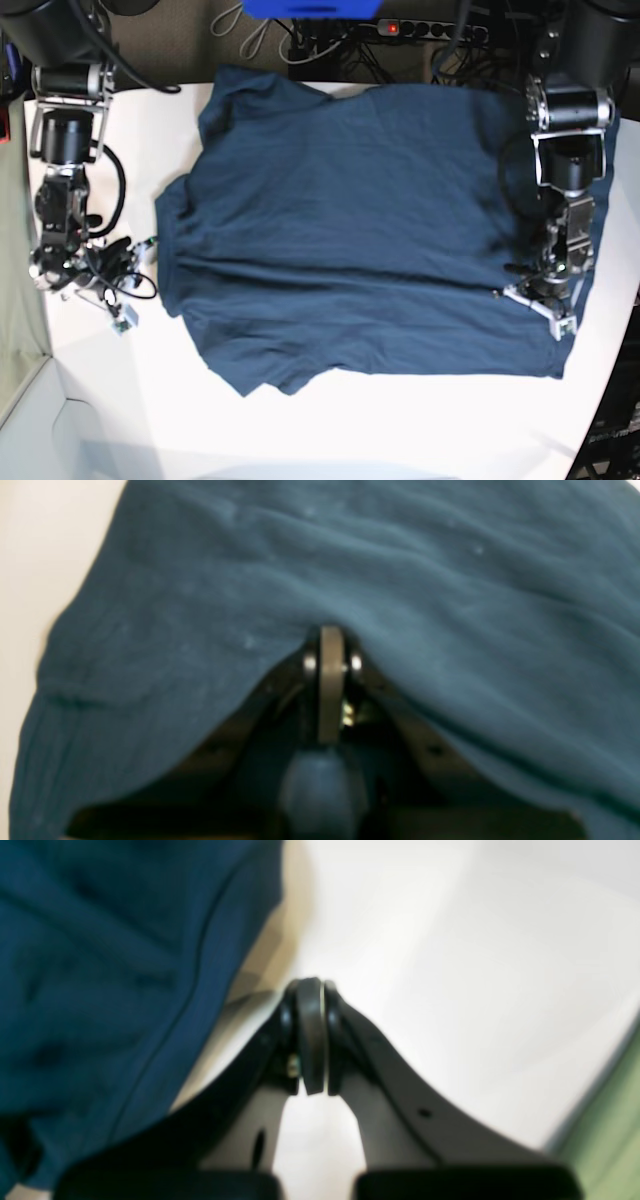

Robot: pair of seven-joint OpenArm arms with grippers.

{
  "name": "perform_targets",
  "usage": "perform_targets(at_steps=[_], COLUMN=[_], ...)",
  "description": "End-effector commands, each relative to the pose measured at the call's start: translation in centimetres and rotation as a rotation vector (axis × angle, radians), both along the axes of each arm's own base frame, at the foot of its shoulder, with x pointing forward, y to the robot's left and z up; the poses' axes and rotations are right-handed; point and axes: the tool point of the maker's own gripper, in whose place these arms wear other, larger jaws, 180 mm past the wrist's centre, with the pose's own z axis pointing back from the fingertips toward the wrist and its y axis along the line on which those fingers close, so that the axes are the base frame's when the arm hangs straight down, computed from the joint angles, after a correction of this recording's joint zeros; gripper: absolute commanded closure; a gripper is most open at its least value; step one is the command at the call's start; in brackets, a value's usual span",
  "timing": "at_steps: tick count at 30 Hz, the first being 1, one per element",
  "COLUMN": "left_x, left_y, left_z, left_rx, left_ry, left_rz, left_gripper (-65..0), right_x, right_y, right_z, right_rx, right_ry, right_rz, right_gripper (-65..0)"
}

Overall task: Layout the t-shirt on the table in an organized manner, then fold the t-shirt properly
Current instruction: 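Release the shirt with the right gripper and raise it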

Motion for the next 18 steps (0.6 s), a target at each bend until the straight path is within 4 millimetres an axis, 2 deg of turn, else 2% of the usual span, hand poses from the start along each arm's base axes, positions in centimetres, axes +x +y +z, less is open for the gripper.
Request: perform_targets(at_steps=[1,3,6,9,11,14,16,18], left_x=[1.3,2.7,4.0,3.7,3.2,1.2,-1.2,-4.1], left_y=[-0.9,-1.7,-2.6,-2.8,-2.7,-2.2,-1.4,-0.8], left_z=[1.2,3.1,6.2,8.3,10.0,11.7,11.4,10.1], left_rx=[-0.011,-0.008,-0.007,-0.015,-0.017,-0.006,-0.009,-0.008], left_ry=[-0.010,-0.042,-0.080,-0.099,-0.123,-0.132,-0.102,-0.060], left_rz=[-0.028,-0.053,-0.083,-0.087,-0.084,-0.080,-0.056,-0.034], left_gripper=[-0.2,-0.2,-0.2,-0.2,-0.2,-0.2,-0.2,-0.2], right_x=[1.6,1.4,-0.6,-3.1,-4.6,-7.2,-8.7,-10.2], right_y=[-1.2,-1.9,-1.7,-0.6,1.1,1.7,2.5,2.5], right_z=[3.0,4.6,6.2,7.2,7.5,7.0,6.3,5.7], right_rx=[-0.029,-0.086,-0.170,-0.230,-0.235,-0.262,-0.253,-0.239], right_ry=[-0.069,-0.078,-0.095,-0.117,-0.129,-0.095,-0.069,-0.050], right_rz=[-0.008,-0.010,0.014,0.048,0.068,0.074,0.079,0.055], right_gripper=[0.0,0.0,0.0,0.0,0.0,0.0,-0.2,-4.3])
